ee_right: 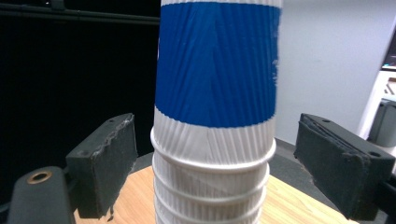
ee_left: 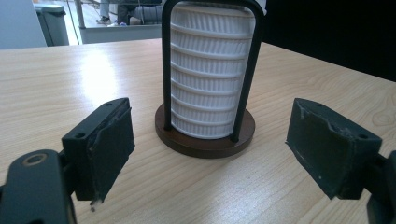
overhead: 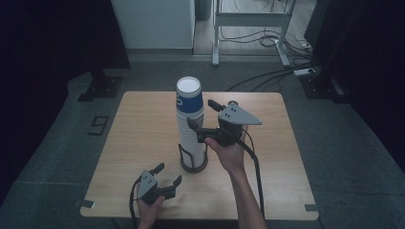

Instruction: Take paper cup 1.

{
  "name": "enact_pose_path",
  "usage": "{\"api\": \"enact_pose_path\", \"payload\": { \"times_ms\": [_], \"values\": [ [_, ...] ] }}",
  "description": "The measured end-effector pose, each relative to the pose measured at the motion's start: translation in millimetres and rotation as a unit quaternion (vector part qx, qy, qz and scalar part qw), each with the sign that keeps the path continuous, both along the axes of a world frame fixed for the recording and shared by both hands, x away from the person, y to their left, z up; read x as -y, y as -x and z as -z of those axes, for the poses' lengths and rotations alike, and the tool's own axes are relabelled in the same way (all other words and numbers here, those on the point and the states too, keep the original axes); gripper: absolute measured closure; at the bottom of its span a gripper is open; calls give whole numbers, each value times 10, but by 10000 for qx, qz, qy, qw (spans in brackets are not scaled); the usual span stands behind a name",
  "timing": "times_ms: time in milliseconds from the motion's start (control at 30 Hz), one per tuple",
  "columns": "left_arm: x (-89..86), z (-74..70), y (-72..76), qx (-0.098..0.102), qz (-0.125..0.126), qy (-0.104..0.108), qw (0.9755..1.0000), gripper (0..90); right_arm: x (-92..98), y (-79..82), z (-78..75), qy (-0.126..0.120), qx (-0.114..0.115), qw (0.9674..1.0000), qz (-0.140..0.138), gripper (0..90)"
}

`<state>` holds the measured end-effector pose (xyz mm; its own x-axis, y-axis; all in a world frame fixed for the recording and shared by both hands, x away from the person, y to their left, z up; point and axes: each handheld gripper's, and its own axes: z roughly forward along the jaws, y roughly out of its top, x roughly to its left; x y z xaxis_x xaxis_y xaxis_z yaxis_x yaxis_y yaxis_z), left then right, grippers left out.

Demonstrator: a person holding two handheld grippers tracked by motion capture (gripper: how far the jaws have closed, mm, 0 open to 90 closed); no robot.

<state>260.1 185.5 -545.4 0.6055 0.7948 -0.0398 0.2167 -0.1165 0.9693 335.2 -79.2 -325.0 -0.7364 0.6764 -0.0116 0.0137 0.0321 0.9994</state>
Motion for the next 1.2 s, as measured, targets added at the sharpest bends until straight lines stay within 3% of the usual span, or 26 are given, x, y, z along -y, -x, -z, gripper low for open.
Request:
{"api": "enact_pose_path", "payload": {
  "times_ms": [333,533,700,967,1067,1200],
  "values": [
    [-4,0,-3,-17,14,16,10000,146,-116,-122,-73,26,-20,10000,-43,125],
    [-7,0,-1,-20,38,36,10000,146,-213,-271,-77,101,-151,9998,-75,119],
    [-9,1,-1,-17,43,44,10000,146,-273,-312,-78,93,-91,9999,-92,124],
    [-9,2,1,5,52,52,10000,147,-328,-368,-101,79,-169,9998,-98,130],
    [-12,2,1,5,46,61,10000,147,-327,-386,-97,59,-221,9996,-158,169],
    [-39,7,7,25,8,195,9998,150,-339,-381,-107,79,-231,9996,-173,174]
  ]
}}
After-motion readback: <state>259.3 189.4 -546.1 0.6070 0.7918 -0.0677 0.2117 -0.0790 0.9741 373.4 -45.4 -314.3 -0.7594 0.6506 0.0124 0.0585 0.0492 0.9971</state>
